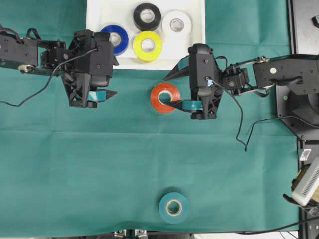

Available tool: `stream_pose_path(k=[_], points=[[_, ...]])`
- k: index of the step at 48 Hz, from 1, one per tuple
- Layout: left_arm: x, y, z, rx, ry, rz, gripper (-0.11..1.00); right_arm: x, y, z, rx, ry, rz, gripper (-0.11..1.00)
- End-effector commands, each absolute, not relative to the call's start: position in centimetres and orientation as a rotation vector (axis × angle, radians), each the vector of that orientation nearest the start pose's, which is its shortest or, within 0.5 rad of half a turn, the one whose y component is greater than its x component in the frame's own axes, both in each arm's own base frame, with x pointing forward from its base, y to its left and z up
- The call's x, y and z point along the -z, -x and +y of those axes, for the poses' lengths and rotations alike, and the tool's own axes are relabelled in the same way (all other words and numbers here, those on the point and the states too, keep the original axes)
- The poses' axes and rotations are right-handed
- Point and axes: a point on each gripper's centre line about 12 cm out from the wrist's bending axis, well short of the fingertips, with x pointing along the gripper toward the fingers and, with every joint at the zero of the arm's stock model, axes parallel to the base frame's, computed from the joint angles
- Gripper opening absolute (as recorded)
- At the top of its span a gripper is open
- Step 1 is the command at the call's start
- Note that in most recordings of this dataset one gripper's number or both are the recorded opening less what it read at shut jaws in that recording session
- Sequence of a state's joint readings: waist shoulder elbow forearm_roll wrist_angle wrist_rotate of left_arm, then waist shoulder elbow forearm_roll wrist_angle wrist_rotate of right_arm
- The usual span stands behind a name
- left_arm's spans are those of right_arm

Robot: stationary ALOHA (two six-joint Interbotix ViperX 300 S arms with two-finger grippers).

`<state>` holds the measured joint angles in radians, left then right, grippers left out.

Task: Put the tape alternately from left to right into the white case.
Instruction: 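Release the white tape and move the left gripper back over the red tape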

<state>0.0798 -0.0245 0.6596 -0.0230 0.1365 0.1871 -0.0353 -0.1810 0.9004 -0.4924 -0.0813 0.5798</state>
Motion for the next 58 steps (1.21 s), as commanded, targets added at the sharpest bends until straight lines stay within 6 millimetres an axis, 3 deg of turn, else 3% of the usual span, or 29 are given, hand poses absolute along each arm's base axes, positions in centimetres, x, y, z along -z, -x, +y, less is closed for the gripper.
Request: stream_pose_path(k=[1, 58], points=[[-17.9, -38.1, 2.9, -0.011, -0.125, 0.735, 0.66, -17.1, -32.7, -0.6, 0.021, -0.111, 0.623, 0.76], [-17.9, -38.1, 2.9, -0.011, -0.125, 0.735, 0.66, -16.3, -30.9, 8.6, -0.257, -0.023, 0.654, 0.76]])
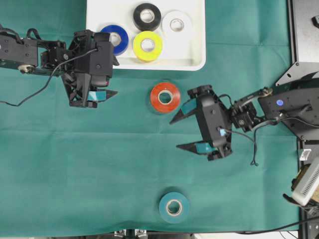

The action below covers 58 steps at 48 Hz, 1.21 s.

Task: Put the tape alternately from left to right into the white case.
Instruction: 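Release the white tape and move the left gripper back over the red tape, then move the right gripper down to the teal tape roll and grasp it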

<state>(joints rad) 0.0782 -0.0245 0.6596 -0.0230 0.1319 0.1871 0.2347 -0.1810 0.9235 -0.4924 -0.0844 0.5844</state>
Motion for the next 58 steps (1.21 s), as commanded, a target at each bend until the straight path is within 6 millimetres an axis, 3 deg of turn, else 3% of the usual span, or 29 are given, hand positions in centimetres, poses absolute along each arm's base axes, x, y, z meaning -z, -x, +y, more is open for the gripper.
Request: stream_pose_path(k=[1, 36, 47, 58], points=[[-17.9, -38.1, 2.8, -0.009, -0.127, 0.733, 0.66, -16.3, -30.9, 8.7, -0.261, -0.023, 0.655, 0.76], [-17.9, -38.1, 2.8, -0.010, -0.125, 0.733, 0.66, -16.8, -29.6, 13.9, -0.427, 0.011, 0.627, 0.76], [-17.9, -38.1, 2.8, -0.010, -0.125, 0.733, 0.66, -16.0, -31.1, 15.2, -0.451, 0.010, 0.635, 0.76], [-17.9, -38.1, 2.9, -0.011, -0.126, 0.735, 0.66, -15.1, -33.1, 18.9, -0.502, 0.041, 0.661, 0.76]])
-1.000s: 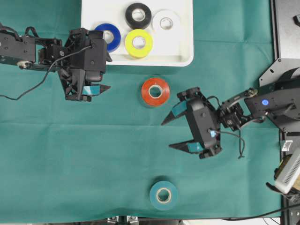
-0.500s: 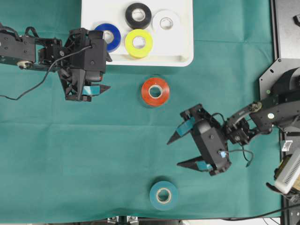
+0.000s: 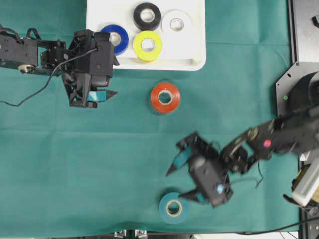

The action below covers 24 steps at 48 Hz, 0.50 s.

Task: Put the tape alternately from left to right into the white case.
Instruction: 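Move the right gripper down to the teal tape roll and grasp it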

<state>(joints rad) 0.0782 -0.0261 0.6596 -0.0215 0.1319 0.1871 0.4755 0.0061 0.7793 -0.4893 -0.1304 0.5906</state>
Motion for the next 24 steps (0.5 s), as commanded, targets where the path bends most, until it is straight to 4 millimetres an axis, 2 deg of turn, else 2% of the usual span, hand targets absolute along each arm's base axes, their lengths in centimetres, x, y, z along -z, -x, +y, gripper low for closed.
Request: stream_pose_path(k=[1, 8, 24], points=[[-17.9, -38.1, 2.8, -0.009, -0.127, 0.735, 0.66, -15.1, -33.2, 19.2, -0.505, 0.045, 0.664, 0.76], [-17.8, -38.0, 2.8, -0.009, -0.125, 0.738, 0.66, -14.8, -33.7, 21.1, -0.497, 0.096, 0.719, 0.76], [-17.3, -37.6, 2.4, 0.002, -0.128, 0.753, 0.66, -13.6, -35.1, 22.2, -0.427, 0.151, 0.827, 0.76]])
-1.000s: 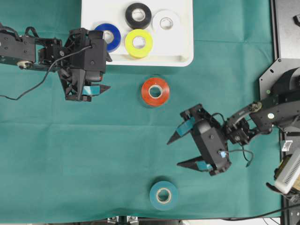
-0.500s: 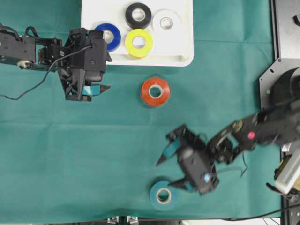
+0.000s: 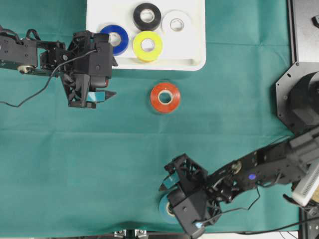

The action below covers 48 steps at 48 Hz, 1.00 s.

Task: Put the tape alternately from left to right into the white case.
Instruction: 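Move the right gripper down to the teal tape roll and grasp it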

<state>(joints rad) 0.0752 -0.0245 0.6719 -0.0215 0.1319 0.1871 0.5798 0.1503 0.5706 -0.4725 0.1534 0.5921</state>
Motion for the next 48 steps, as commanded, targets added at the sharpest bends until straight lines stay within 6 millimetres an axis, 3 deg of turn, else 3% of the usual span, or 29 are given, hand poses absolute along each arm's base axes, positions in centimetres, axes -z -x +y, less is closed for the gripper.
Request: stream_pose_path(k=[1, 38, 43, 48], points=[[-17.3, -37.6, 2.4, 0.002, -0.128, 0.754, 0.66, -13.4, -35.1, 22.2, -0.426, 0.151, 0.830, 0.76], [-17.0, -37.5, 1.8, 0.016, -0.131, 0.759, 0.66, -11.1, -34.7, 22.1, -0.416, 0.175, 0.894, 0.75], [-17.1, -37.5, 1.8, 0.016, -0.131, 0.758, 0.66, -11.0, -34.6, 22.2, -0.420, 0.176, 0.893, 0.69], [-17.1, -37.6, 1.8, 0.017, -0.132, 0.756, 0.66, -11.1, -34.6, 22.2, -0.422, 0.177, 0.890, 0.53]])
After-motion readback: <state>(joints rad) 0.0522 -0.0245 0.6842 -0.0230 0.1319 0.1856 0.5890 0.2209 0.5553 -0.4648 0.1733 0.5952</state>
